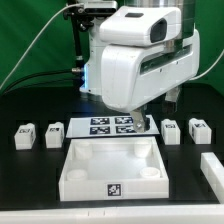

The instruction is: Assemble one leg

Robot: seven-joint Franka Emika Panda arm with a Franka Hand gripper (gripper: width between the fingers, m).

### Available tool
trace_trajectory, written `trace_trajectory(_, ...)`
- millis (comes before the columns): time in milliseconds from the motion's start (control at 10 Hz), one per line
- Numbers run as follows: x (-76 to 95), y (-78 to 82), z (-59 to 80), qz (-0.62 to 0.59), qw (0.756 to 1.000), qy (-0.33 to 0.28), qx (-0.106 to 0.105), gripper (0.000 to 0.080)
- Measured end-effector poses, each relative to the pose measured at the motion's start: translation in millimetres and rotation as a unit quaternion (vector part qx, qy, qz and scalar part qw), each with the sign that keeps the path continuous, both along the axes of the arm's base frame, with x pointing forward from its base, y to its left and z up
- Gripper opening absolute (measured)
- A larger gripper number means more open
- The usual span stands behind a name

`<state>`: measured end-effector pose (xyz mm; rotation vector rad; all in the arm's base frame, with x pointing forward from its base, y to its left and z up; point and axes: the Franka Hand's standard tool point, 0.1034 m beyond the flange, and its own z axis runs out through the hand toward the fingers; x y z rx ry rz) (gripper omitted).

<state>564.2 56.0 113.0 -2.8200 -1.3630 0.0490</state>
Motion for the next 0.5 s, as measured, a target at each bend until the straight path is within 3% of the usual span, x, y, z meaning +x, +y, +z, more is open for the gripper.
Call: trace_trajectory(500,-0.1,0.0,-0.3,0.003,1.0,0.0,0.0,0.065)
